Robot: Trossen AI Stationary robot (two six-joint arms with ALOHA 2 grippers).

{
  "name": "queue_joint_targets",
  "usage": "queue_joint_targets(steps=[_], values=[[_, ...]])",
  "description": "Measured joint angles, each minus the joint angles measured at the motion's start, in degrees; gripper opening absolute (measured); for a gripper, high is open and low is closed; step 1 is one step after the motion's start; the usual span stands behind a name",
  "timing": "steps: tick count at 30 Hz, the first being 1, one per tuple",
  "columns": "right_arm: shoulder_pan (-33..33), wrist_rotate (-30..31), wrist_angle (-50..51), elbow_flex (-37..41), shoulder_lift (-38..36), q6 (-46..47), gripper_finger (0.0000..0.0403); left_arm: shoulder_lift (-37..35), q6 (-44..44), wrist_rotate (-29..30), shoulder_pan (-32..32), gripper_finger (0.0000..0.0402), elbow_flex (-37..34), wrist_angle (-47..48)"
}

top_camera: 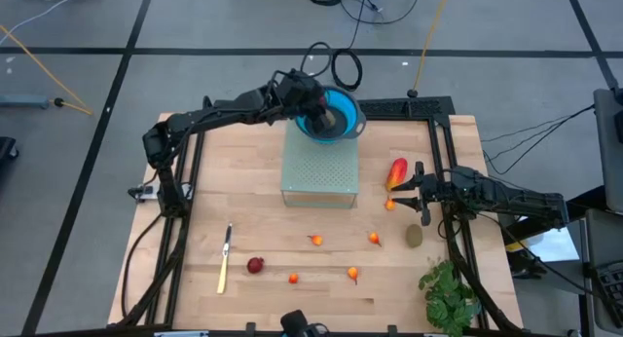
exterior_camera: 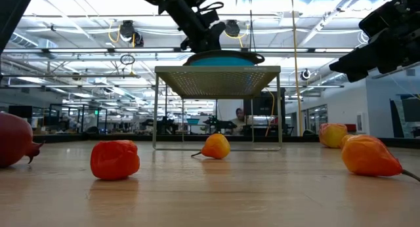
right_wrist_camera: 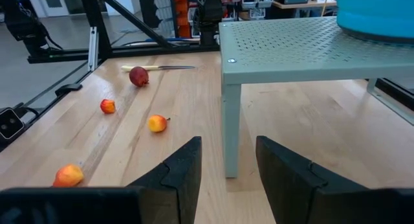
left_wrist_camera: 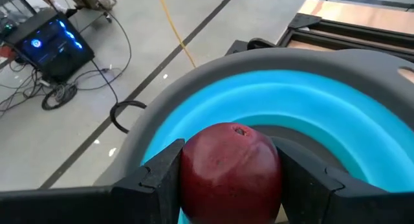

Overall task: Pick & Place Fruit
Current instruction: Put the pomegranate into the blue strainer bowl on the shelf

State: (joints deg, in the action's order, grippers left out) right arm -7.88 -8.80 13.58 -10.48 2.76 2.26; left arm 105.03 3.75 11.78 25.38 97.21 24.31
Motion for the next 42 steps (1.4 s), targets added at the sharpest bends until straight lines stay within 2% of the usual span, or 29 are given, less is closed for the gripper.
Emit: queue_joint_targets(steps=[6, 26, 42], values=[[0.00, 0.00, 0.02, 0.00, 0.00, -0.11, 0.0139, 0.00, -1.28, -3.00, 0.08, 0.0200, -0.02, 0.04], [0.00, 0.02, 0.00, 0.00, 0.00, -0.17, 0.0139, -0.04, -2.45, -2.80, -0.02, 0.0200, -0.04, 6.40], [0.00, 0.02, 0.01, 0.00, 0.00, -0.17, 0.0139, -0.04, -2.56, -2.83, -0.02, 0.0200, -0.07, 6.97]])
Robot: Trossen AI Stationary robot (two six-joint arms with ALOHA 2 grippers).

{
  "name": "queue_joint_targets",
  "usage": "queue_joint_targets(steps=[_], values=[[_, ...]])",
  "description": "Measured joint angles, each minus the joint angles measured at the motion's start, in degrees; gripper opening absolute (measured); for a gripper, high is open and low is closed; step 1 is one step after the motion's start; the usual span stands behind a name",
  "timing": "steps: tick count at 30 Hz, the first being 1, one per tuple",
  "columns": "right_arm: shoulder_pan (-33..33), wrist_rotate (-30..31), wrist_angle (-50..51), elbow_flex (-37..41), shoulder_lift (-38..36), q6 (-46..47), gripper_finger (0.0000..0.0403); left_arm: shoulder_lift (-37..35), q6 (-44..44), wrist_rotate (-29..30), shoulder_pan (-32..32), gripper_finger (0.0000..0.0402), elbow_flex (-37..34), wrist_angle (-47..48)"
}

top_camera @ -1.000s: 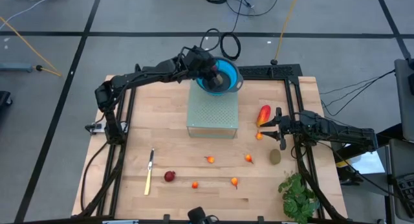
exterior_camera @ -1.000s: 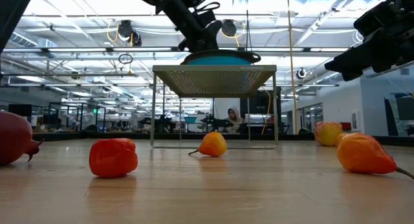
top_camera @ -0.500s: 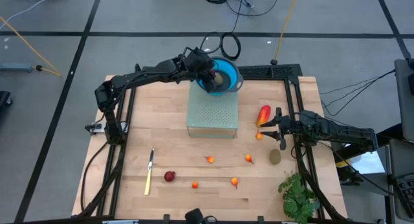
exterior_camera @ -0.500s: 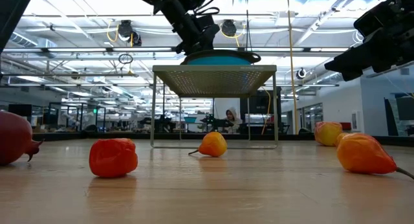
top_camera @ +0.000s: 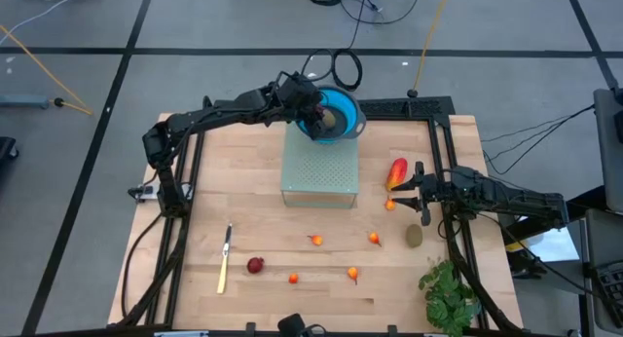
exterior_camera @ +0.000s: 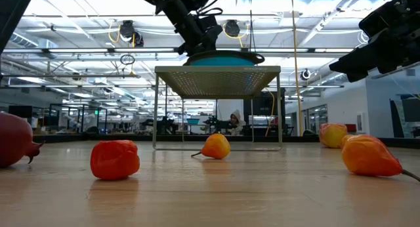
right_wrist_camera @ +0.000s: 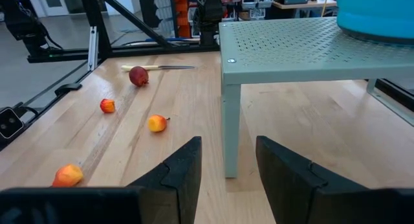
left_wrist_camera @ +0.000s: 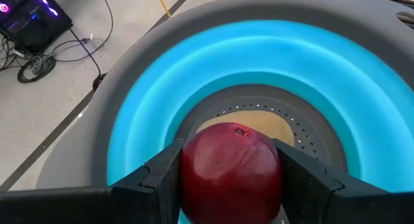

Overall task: Pick & Place Fruit
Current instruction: Put the pomegranate into the blue strainer bowl on the shelf

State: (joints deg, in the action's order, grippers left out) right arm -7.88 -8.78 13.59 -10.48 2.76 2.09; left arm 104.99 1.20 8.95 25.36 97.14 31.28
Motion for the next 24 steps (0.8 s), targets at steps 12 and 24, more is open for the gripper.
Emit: queue_joint_targets(steps=[12, 24], values=[[-0.01, 0.00, -0.01, 0.00, 0.00, 0.00, 0.0139, 0.00, 0.24, 0.00, 0.00, 0.0214, -0.02, 0.00], [-0.01, 0.00, 0.01, 0.00, -0.01, 0.00, 0.0139, 0.00, 2.70, 0.51, 0.00, 0.0247, -0.02, -3.04]])
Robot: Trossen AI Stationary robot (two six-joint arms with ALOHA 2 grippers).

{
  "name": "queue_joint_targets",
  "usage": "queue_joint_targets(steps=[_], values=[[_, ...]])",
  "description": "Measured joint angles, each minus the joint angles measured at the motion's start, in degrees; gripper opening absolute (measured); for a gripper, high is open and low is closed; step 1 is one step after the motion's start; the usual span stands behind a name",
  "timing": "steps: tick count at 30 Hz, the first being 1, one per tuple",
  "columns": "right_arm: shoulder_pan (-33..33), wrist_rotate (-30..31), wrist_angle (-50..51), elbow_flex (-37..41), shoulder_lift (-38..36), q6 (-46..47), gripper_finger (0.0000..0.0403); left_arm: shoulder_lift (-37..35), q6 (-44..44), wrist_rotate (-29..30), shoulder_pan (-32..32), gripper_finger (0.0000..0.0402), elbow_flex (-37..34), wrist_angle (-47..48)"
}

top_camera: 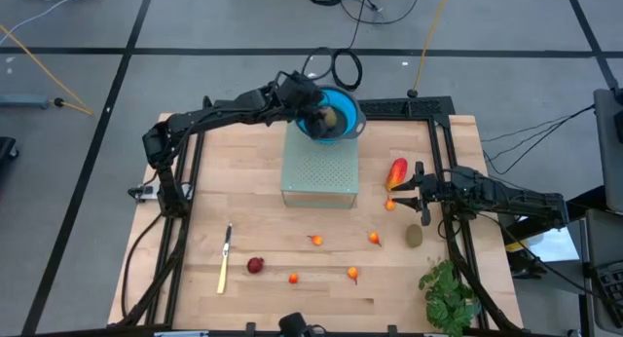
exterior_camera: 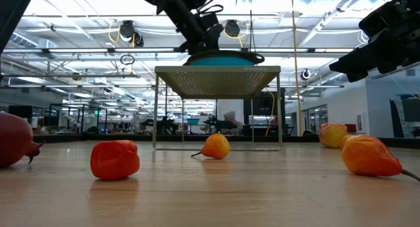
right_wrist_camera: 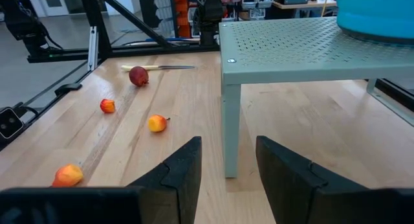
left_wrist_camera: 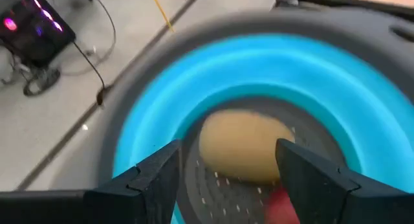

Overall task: Pick & Place Fruit
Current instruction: Put the pomegranate into the blue strainer bowl on the shelf

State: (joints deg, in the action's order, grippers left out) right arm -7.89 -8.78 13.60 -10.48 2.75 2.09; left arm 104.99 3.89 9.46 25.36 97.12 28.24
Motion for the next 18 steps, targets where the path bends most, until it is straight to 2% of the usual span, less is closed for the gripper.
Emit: queue_joint_targets(steps=[7, 14, 18], values=[[0.00, -0.01, -0.02, 0.00, -0.01, 0.00, 0.0139, -2.76, 1.81, 2.14, -0.30, 0.0234, 0.00, -4.94], [0.01, -0.02, -0.02, 0.00, -0.01, 0.09, 0.0139, -7.25, 1.92, 7.15, -1.97, 0.0206, 0.00, -4.83], [0.00, -0.02, -0.02, 0.00, -0.01, 0.15, 0.0139, -9.77, 1.38, 7.65, -3.52, 0.0185, 0.00, -4.25]])
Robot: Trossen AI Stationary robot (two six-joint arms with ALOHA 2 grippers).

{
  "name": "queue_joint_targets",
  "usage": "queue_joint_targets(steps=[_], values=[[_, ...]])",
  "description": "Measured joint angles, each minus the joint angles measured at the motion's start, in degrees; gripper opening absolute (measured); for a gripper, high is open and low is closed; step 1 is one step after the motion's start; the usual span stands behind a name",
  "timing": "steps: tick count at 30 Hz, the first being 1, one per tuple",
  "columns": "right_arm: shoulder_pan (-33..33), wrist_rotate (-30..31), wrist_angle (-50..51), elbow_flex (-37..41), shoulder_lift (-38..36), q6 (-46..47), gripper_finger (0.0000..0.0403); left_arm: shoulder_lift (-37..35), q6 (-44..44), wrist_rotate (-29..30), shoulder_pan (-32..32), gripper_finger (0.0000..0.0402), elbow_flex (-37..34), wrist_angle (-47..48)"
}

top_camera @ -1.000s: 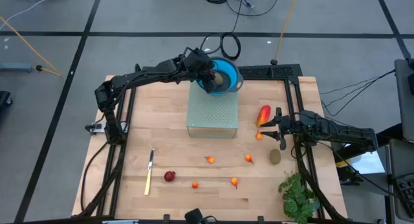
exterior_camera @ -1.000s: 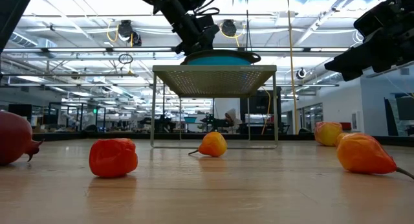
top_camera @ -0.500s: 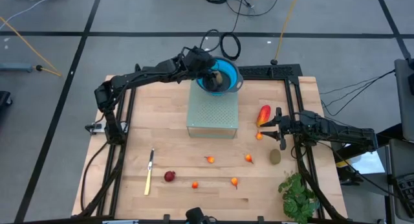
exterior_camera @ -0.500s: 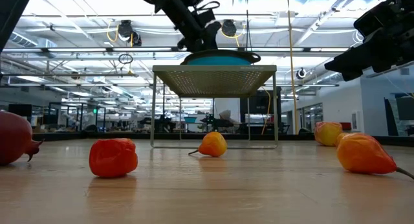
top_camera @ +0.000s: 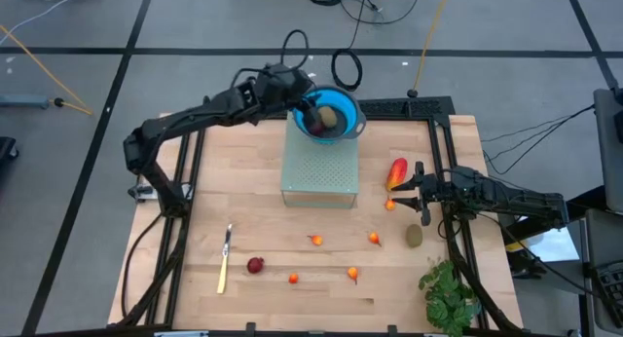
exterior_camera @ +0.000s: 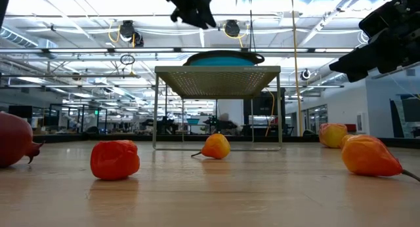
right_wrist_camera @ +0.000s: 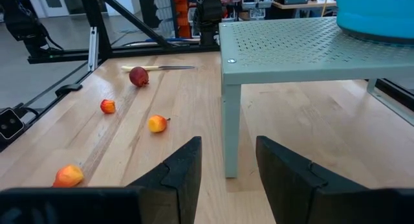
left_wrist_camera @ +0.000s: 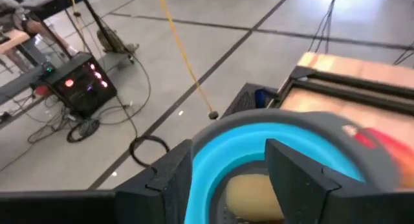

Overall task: Pick & Place Fruit
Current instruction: Put the pomegranate into the blue strainer bowl on the shelf

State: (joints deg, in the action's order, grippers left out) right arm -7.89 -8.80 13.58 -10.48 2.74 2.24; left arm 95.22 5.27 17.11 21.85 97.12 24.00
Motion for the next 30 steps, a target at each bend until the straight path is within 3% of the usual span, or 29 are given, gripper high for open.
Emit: queue_joint_targets(steps=[15, 26, 30], values=[[0.01, -0.17, 0.02, 0.00, 0.00, 0.07, 0.0139, -5.29, -14.11, 3.06, -8.00, 0.0129, 0.00, 10.27], [0.01, -0.20, 0.00, 0.00, 0.00, 0.07, 0.0139, -5.27, -30.04, 2.20, -14.60, 0.0127, 0.00, 24.72], [-0.01, -0.20, 0.00, -0.01, 0.00, 0.07, 0.0139, -5.27, -36.17, -0.55, -17.01, 0.0127, 0.00, 29.63]])
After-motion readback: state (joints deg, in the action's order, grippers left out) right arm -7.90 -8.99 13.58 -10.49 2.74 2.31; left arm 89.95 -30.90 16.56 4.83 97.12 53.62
